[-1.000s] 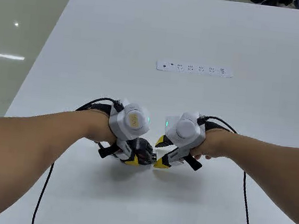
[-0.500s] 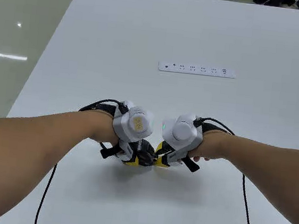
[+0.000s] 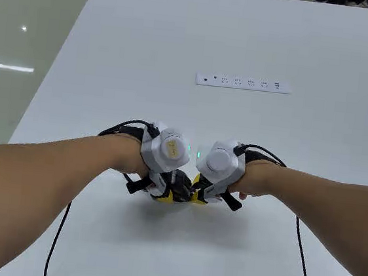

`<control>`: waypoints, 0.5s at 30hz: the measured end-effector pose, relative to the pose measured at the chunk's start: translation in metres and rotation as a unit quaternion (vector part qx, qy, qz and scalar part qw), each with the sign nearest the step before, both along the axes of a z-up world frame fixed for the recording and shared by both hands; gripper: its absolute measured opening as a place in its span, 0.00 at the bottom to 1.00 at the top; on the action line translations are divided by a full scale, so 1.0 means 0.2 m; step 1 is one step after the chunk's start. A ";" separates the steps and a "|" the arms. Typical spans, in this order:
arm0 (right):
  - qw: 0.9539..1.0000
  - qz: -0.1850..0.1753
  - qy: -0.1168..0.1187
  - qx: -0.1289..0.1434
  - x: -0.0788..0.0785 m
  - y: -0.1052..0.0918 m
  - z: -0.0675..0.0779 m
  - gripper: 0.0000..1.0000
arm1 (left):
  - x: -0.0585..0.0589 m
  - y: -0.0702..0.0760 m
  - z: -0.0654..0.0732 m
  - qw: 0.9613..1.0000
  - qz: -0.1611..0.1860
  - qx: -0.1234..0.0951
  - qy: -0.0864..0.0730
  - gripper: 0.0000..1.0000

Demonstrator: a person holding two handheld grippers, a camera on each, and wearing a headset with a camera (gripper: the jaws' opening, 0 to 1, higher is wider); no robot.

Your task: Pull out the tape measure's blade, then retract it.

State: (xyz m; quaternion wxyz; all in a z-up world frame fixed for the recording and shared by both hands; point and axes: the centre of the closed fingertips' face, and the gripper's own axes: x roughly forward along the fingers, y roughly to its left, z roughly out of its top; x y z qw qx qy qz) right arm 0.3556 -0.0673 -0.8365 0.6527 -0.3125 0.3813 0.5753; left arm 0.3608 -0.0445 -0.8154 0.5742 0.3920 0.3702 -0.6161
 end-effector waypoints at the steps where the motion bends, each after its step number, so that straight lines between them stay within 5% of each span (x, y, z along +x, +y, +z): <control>1: 1.000 0.002 -0.001 0.000 0.00 0.00 0.00 0.15 | 0.00 0.00 0.00 1.000 0.000 0.000 0.000 0.36; 15: 1.000 0.011 -0.010 -0.007 0.00 -0.01 0.00 0.14 | 0.00 0.01 0.00 1.000 -0.002 0.007 0.000 0.36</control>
